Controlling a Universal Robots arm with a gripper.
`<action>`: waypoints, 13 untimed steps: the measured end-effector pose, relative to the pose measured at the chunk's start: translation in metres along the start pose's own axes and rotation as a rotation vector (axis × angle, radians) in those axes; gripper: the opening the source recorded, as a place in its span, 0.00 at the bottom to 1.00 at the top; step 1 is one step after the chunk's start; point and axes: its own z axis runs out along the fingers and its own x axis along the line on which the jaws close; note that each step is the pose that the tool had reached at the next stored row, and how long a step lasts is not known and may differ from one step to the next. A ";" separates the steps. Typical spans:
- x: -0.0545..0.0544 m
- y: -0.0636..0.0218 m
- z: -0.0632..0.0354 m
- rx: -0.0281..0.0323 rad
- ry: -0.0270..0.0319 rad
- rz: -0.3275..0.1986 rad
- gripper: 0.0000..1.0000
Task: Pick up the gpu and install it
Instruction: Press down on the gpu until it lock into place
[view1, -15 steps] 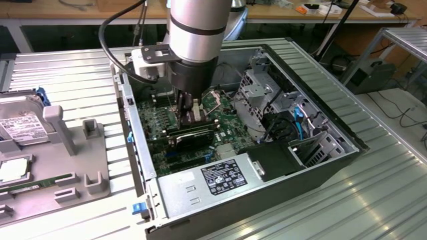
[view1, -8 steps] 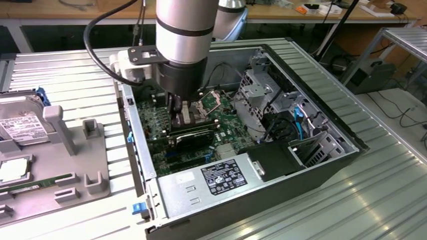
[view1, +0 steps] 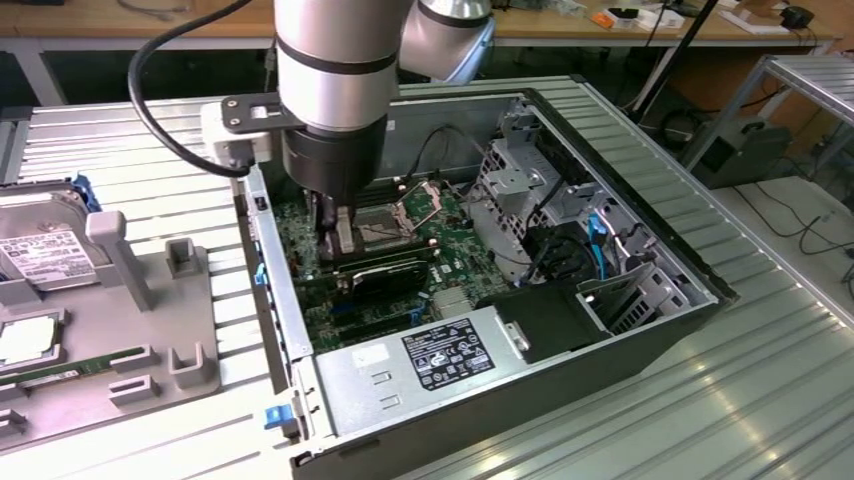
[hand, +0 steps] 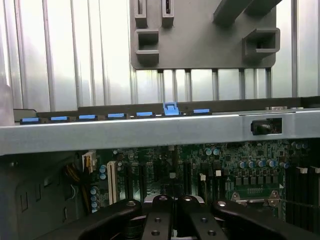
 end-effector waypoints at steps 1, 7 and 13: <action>0.000 0.0024 0.0000 0.0000 0.0000 0.000 0.11; 0.001 0.0189 -0.0001 -0.0013 -0.0002 0.006 0.11; 0.001 0.0287 -0.0002 -0.0039 -0.0019 0.018 0.11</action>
